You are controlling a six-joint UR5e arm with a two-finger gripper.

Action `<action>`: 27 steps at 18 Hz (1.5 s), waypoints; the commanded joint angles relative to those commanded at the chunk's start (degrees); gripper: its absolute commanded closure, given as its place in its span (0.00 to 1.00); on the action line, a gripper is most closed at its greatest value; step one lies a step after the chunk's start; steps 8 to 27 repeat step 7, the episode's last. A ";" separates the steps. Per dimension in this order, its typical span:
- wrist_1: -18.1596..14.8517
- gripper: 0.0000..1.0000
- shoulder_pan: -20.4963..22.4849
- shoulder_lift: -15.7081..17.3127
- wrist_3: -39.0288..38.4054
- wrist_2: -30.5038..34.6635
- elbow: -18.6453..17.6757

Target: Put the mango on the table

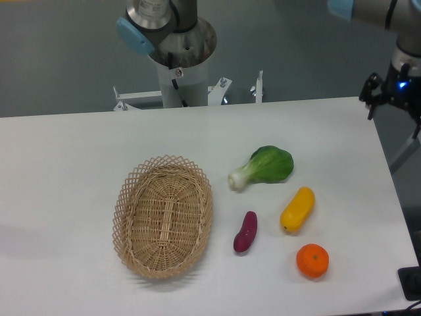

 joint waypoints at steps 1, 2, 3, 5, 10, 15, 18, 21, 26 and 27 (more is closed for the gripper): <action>0.00 0.00 0.00 0.35 0.00 0.00 0.00; 0.00 0.00 0.00 0.35 -0.09 0.00 0.00; 0.09 0.00 0.00 0.35 -0.09 0.00 0.00; 0.17 0.00 -0.09 0.35 -0.17 -0.09 0.00; 0.18 0.00 -0.17 0.44 -0.26 -0.09 0.00; 0.18 0.00 -0.17 0.44 -0.26 -0.09 0.00; 0.18 0.00 -0.17 0.44 -0.26 -0.09 0.00; 0.18 0.00 -0.17 0.44 -0.26 -0.09 0.00; 0.18 0.00 -0.17 0.44 -0.26 -0.09 0.00; 0.18 0.00 -0.17 0.44 -0.26 -0.09 0.00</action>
